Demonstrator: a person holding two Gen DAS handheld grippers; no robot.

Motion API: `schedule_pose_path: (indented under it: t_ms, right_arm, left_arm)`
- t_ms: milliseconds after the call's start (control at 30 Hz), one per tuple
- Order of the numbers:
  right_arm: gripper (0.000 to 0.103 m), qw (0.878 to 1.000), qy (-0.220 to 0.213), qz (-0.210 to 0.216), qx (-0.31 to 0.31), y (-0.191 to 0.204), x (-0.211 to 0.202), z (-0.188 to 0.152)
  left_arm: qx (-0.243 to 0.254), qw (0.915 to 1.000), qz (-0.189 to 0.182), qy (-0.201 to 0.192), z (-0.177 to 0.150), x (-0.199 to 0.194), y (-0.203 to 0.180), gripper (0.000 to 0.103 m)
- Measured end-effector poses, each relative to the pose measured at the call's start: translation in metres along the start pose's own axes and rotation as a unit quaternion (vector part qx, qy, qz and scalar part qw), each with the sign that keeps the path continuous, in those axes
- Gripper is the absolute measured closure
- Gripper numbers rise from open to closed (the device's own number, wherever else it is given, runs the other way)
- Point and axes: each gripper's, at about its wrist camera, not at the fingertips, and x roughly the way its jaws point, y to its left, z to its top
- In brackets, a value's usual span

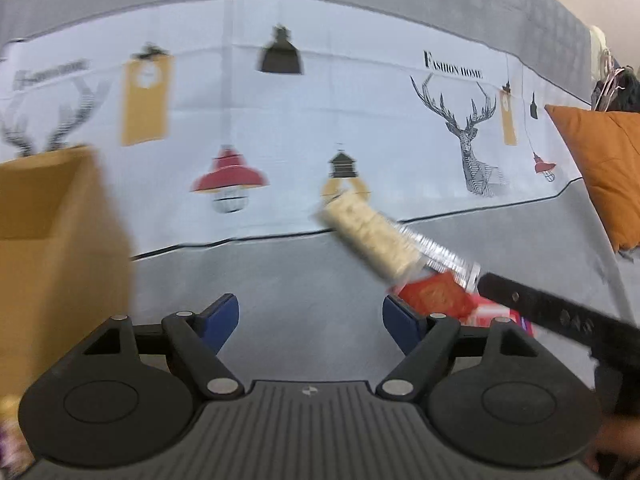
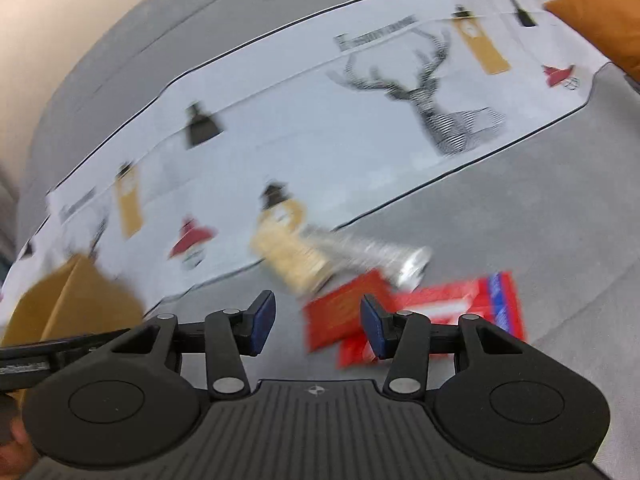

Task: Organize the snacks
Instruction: 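Grasp the white puffed-rice bar with left tool while right tool grasps silver stick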

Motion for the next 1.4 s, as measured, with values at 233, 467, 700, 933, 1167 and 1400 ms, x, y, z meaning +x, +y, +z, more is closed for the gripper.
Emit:
schedule_pose_path:
  t_ms: [233,467,700,933,1167,1400]
  right_arm:
    - [0.053,0.999,0.008,-0.027,-0.026,-0.036,0.041,0.010]
    - [0.047,0.990,0.006,-0.014,-0.142,-0.041,0.084,0.016]
    - [0.038,0.967,0.017,-0.006,-0.252,-0.016,0.112,0.008]
    - [0.084,0.967,0.044,-0.015,-0.251,-0.007,0.100,0.015]
    - [0.081,0.968,0.023,0.002,-0.251,-0.005,0.095,0.013]
    - [0.021,0.966,0.033,0.010,-0.256,-0.005,0.121,0.015]
  left_arm:
    - [-0.004,0.9992,-0.018,0.037,0.042,0.097,-0.041,0.018]
    - [-0.044,0.9931,-0.089,0.062,0.043,0.132,-0.020,0.042]
    - [-0.012,0.9932,-0.099,0.061,0.035,0.110,-0.005,0.063]
    - [0.030,0.9967,-0.050,0.057,0.031,0.089,-0.006,0.055]
    - [0.015,0.9955,-0.038,0.085,0.032,0.115,-0.011,0.041]
    - [0.036,0.9959,-0.021,0.080,0.039,0.126,-0.001,0.061]
